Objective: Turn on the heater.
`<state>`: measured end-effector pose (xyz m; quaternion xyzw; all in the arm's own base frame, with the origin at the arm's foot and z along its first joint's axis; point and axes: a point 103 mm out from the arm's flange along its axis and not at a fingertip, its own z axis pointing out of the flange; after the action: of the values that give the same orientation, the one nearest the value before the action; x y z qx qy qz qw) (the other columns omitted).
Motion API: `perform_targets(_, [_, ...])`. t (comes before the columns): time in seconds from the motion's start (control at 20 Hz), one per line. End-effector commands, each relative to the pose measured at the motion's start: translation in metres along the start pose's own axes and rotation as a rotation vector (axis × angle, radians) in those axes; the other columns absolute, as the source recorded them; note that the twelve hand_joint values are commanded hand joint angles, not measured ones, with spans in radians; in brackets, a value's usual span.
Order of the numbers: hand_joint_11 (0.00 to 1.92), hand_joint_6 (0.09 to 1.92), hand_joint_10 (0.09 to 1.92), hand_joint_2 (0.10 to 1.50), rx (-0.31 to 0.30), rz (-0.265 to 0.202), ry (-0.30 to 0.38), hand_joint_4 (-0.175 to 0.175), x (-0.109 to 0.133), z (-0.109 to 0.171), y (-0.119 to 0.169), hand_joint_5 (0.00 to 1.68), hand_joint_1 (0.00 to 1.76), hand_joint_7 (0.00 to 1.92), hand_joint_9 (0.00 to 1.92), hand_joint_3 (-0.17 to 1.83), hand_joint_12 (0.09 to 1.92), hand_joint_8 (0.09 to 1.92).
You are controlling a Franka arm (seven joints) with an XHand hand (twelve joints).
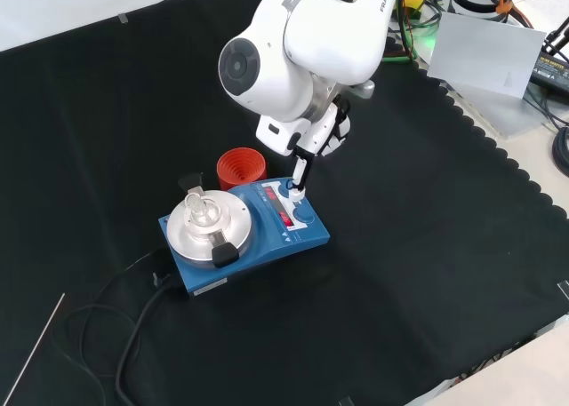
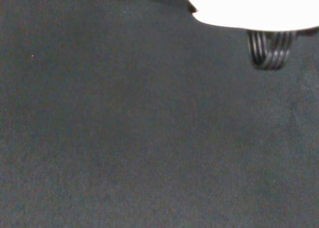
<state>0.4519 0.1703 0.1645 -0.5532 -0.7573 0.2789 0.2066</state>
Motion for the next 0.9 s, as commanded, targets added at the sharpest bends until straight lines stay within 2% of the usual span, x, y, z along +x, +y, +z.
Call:
perform_targets(0.05, [1.72,0.09,1.63,0.41,0.011,-0.002,0.0,-0.051,0.001,0.003,0.002,0.44,1.63,1.83,1.92,1.44,1.51,1.88])
perform_targets(0.9, [1.73,0.09,1.63,0.41,0.037,-0.001,-0.001,-0.046,0.002,0.013,0.008,0.45,1.63,1.83,1.92,1.45,1.51,1.88])
